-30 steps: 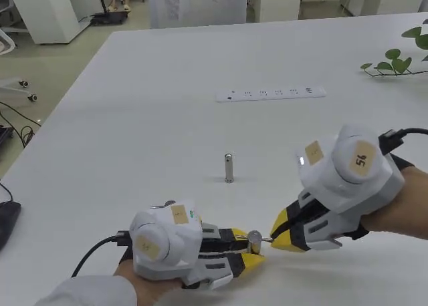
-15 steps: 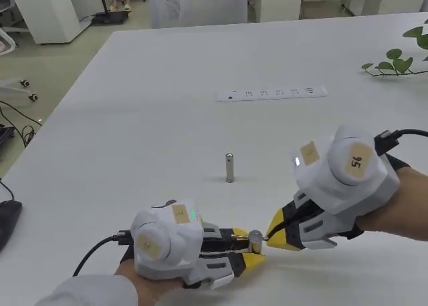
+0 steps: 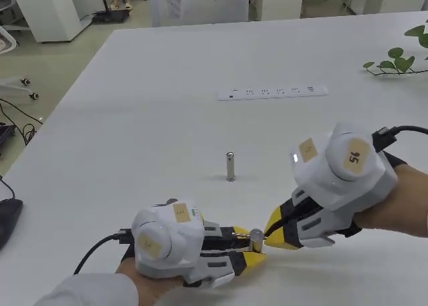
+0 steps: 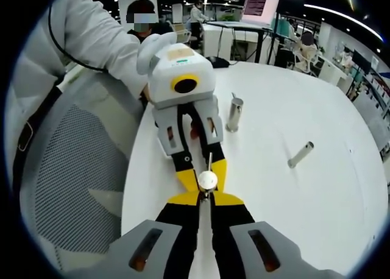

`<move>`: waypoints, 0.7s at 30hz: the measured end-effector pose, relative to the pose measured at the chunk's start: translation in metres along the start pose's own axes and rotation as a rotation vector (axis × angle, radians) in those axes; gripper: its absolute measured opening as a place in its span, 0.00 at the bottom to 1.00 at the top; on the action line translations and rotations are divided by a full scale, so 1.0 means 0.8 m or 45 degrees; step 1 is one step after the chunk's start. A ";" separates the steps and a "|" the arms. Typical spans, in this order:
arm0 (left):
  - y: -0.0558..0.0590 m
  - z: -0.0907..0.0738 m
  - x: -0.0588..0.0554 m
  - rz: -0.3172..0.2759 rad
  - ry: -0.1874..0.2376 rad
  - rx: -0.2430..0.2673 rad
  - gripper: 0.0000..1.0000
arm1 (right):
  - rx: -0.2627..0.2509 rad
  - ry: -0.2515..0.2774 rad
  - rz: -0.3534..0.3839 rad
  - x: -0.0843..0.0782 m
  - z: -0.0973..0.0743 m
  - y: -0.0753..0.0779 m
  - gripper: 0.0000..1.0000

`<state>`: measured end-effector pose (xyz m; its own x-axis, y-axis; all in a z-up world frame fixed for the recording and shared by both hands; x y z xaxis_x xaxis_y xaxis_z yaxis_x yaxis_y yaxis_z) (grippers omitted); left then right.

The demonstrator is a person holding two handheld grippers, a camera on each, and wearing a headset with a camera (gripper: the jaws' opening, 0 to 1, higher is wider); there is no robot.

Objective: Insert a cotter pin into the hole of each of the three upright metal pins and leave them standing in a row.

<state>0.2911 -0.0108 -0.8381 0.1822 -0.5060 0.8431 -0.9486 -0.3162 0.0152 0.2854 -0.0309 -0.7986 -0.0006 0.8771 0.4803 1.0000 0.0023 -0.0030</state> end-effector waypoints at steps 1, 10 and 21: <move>0.000 0.000 0.000 -0.002 0.000 -0.001 0.11 | -0.003 0.002 0.001 0.000 0.000 0.000 0.08; 0.000 0.000 0.000 -0.005 0.002 0.003 0.12 | -0.014 0.012 0.017 -0.002 -0.003 0.000 0.10; -0.004 -0.008 -0.001 -0.064 0.013 -0.005 0.21 | -0.016 0.031 0.047 -0.006 -0.005 0.000 0.13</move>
Point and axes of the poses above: the centre of the closed fingertips' face, and the gripper's own axes: z roughly forward along the fingers, y roughly to its right, x roughly out of its top, the point moved 2 cm from there along -z, roughly backward along the fingers, and after that the axes turned 9 degrees about -y, right-handed, at the moved point
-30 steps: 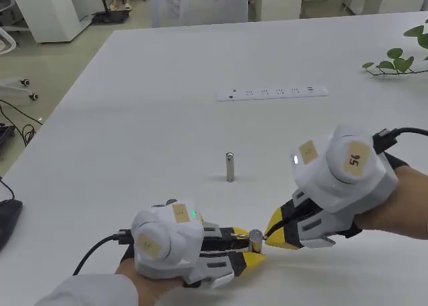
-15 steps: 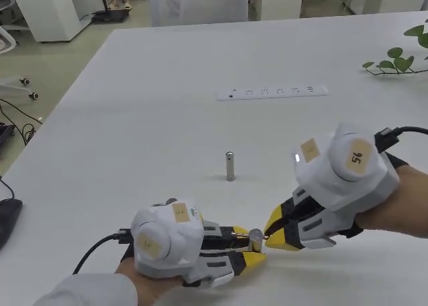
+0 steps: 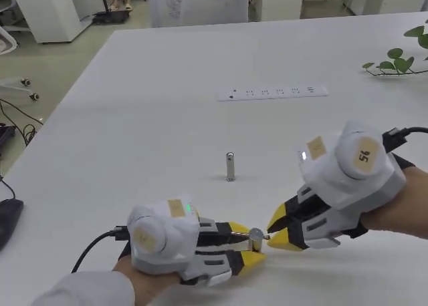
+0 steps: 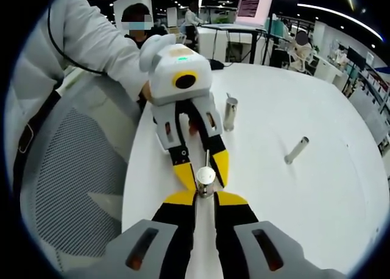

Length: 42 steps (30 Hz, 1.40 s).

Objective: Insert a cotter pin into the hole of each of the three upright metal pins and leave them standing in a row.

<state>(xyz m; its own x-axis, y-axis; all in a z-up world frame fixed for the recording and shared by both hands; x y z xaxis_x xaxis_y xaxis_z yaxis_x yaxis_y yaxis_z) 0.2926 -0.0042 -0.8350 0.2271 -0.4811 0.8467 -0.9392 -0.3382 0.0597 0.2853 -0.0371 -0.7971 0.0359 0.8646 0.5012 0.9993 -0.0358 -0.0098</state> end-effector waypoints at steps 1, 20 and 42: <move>0.000 -0.001 0.000 -0.006 0.001 -0.006 0.22 | 0.001 0.001 0.001 0.000 0.000 0.000 0.13; 0.021 -0.066 -0.008 -0.156 0.029 -0.096 0.50 | 0.008 0.055 0.075 -0.010 0.017 0.002 0.23; 0.002 -0.129 -0.019 -0.331 0.160 0.140 0.62 | -0.011 0.192 0.156 -0.004 0.045 0.002 0.23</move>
Point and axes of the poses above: the centre of the closed fingertips' face, and the gripper's own axes: z roughly forward along the fingers, y roughly to its right, x roughly out of its top, the point moved 2 cm from there along -z, roughly backward along the fingers, and after that the axes turned 9 degrees about -y, right-handed, at the moved point
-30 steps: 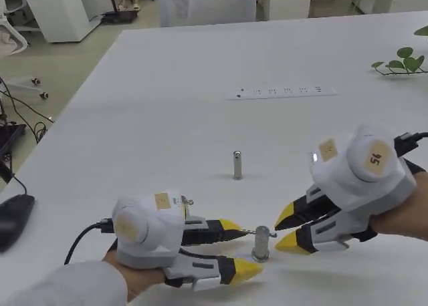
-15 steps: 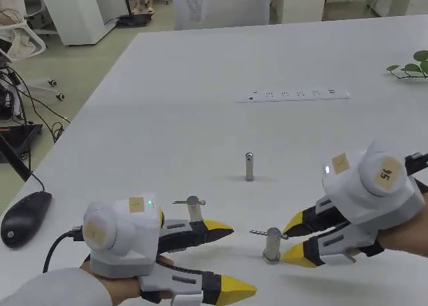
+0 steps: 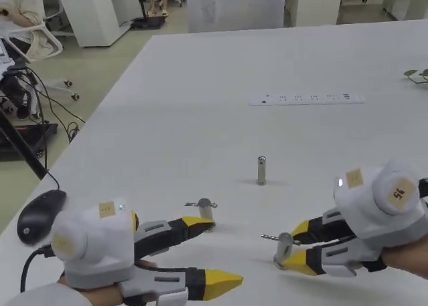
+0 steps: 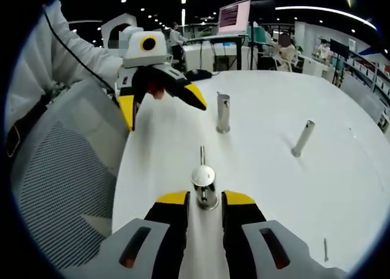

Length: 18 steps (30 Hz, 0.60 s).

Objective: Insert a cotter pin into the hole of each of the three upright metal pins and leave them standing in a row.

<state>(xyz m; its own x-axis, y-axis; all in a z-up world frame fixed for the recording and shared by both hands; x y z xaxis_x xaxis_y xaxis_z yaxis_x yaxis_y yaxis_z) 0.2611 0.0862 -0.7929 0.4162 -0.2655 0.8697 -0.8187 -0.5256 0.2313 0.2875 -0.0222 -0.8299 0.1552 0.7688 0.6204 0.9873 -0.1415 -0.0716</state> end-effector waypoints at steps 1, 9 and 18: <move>-0.001 -0.002 -0.001 -0.004 0.005 0.009 0.62 | 0.000 0.005 -0.004 0.001 0.001 0.000 0.23; -0.010 -0.020 -0.010 -0.031 0.003 0.075 0.61 | -0.007 0.011 -0.010 0.002 0.011 -0.003 0.21; -0.018 -0.041 -0.015 -0.049 0.012 0.140 0.61 | -0.021 0.026 -0.050 0.003 0.013 0.000 0.15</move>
Point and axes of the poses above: the centre of the closed fingertips' face, and the gripper's own axes: z roughly forward along the fingers, y roughly to its right, x roughly out of its top, the point moved 2 cm from there along -z, roughly backward along the fingers, and after that the axes turned 9 degrees about -y, right-handed, at the moved point
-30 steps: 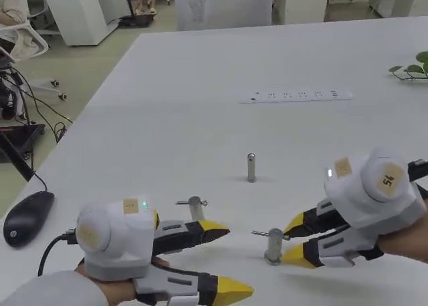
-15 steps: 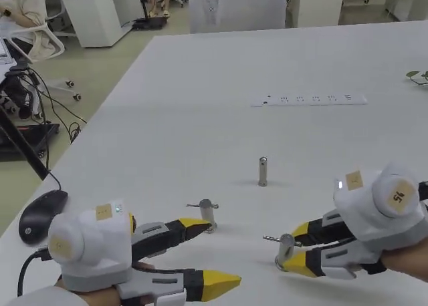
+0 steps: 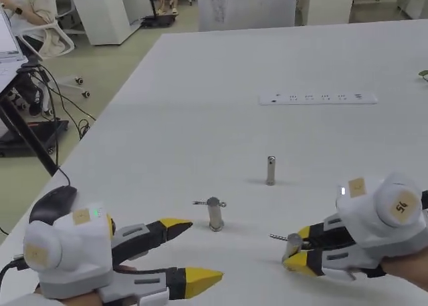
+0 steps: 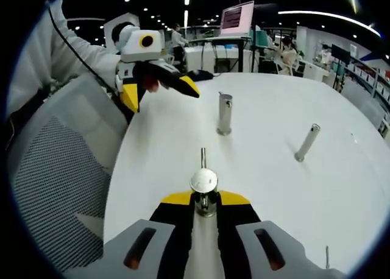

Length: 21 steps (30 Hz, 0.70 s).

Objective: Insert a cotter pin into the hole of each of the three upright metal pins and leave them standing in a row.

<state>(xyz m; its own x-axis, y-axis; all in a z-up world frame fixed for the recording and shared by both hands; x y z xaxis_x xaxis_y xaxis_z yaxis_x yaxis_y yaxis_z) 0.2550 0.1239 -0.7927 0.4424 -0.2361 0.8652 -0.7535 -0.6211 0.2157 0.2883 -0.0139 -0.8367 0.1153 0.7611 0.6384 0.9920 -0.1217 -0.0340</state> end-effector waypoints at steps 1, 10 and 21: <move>-0.001 -0.002 -0.001 -0.002 0.001 0.004 0.61 | 0.001 0.002 -0.009 0.000 0.000 0.000 0.15; -0.002 -0.006 -0.003 -0.008 -0.001 0.022 0.61 | 0.021 -0.001 -0.064 0.004 0.002 0.002 0.12; -0.006 -0.010 -0.005 -0.023 0.001 0.041 0.60 | 0.020 0.034 -0.082 0.023 0.007 0.019 0.11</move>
<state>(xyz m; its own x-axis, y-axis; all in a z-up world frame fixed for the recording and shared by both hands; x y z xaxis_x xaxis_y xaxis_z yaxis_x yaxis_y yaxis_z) 0.2530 0.1335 -0.7934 0.4552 -0.2239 0.8618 -0.7293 -0.6490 0.2167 0.3054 0.0013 -0.8297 0.0500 0.7494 0.6602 0.9980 -0.0628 -0.0043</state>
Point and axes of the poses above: the centre of the closed fingertips' face, and the gripper's own axes: z roughly forward along the fingers, y roughly to its right, x roughly out of its top, the point moved 2 cm from there along -z, roughly backward along the fingers, and after that the axes turned 9 degrees about -y, right-handed, at the moved point
